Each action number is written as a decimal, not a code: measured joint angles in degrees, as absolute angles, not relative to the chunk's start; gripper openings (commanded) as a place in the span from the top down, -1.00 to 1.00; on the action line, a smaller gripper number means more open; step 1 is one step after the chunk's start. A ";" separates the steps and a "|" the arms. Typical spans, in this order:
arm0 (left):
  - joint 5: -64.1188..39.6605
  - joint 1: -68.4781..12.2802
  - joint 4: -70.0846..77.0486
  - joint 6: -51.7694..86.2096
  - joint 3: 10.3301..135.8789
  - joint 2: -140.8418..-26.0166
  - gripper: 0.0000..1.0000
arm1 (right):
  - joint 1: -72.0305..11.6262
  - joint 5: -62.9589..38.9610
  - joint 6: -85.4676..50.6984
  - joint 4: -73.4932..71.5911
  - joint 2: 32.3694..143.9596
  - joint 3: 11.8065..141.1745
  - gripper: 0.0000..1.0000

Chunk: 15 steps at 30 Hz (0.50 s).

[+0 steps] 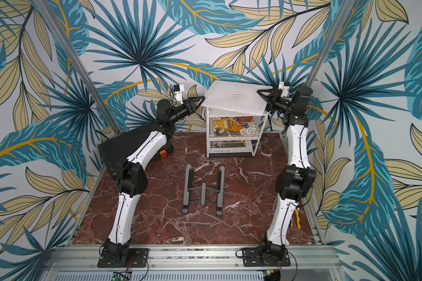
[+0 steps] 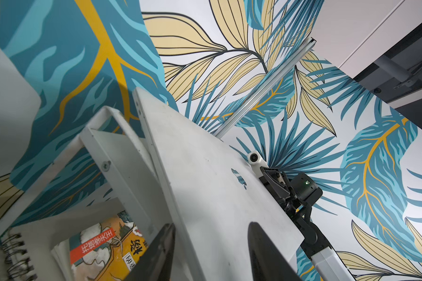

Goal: Close the laptop lid and set it aside
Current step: Place the laptop on the shelf.

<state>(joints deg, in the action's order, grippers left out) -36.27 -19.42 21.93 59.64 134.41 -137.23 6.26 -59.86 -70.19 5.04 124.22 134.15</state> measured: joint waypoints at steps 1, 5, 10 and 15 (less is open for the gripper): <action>-36.12 -19.46 22.09 59.75 134.41 -137.19 0.11 | 6.48 -59.86 -70.11 5.54 124.18 134.17 0.10; -35.73 -19.46 22.83 60.10 134.41 -137.14 0.16 | 7.49 -59.83 -69.97 7.81 123.92 134.28 0.09; -35.42 -19.49 22.92 59.88 134.41 -137.14 0.30 | 8.60 -59.05 -70.11 10.72 123.92 134.89 0.19; -35.70 -19.75 20.84 58.63 135.24 -137.12 0.28 | 8.88 -56.47 -70.26 12.29 124.36 134.89 0.22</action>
<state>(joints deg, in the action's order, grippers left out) -35.70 -19.75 20.84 58.63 135.24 -137.12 8.88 -56.47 -70.26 12.29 124.36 134.89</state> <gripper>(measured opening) 0.360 0.392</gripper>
